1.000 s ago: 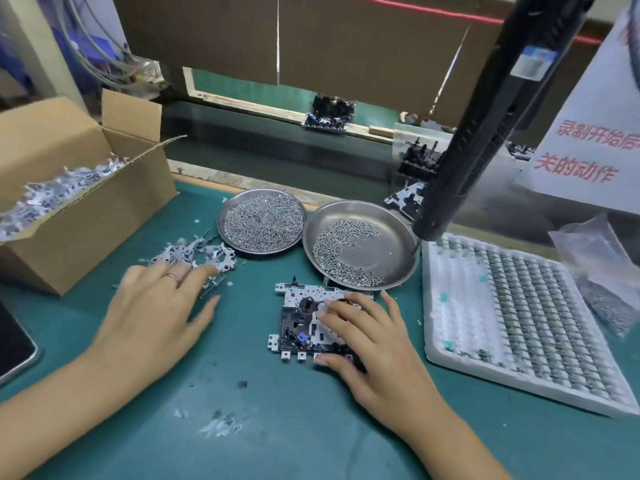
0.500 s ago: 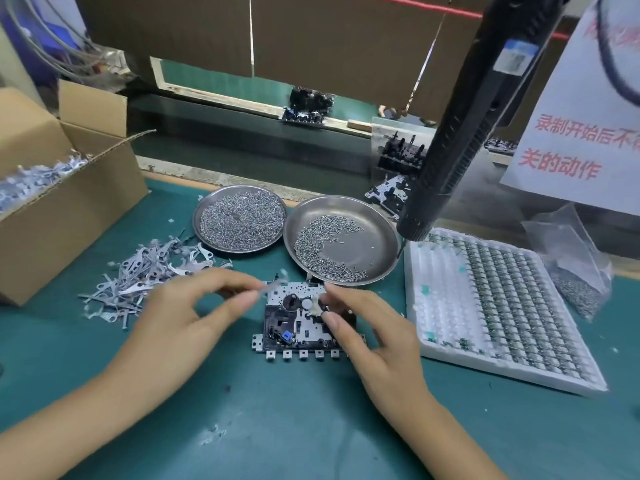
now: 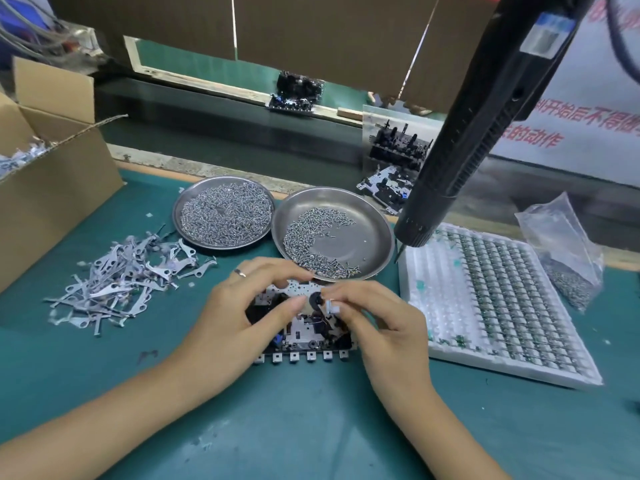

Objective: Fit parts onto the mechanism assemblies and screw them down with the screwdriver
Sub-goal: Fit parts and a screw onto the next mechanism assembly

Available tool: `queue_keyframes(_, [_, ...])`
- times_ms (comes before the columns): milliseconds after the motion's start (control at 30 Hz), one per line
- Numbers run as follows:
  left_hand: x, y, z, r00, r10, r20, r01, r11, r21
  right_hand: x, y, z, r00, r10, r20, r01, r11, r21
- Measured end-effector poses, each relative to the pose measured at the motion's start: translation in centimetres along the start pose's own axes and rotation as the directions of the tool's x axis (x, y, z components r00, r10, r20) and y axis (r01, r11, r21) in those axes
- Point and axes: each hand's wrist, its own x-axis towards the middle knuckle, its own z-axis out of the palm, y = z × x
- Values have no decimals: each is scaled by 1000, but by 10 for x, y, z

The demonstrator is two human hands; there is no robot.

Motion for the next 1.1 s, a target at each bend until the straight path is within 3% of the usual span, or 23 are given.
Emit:
queue_keyframes(133, [-2, 2, -6, 992, 117, 37, -121, 984, 132, -2, 7, 0, 1000, -25, -1, 24, 985, -170])
queue_keyframes(333, [-1, 1, -8, 999, 12, 48, -16, 996, 89, -1, 8, 2, 995, -94, 39, 102, 939, -328])
queue_keyframes(500, [-3, 2, -6, 998, -16, 68, 8, 994, 108, -2, 8, 2, 987, -58, 151, 110, 927, -358])
queue_keyframes(834, [-2, -10, -10, 966, -186, 177, 181, 982, 46, -5, 8, 0, 987, 15, 158, 34, 952, -305])
queue_keyframes(1100, [-2, -11, -13, 956, -220, 193, 203, 974, 103, -9, 6, 0, 985, 49, 162, -3, 962, -275])
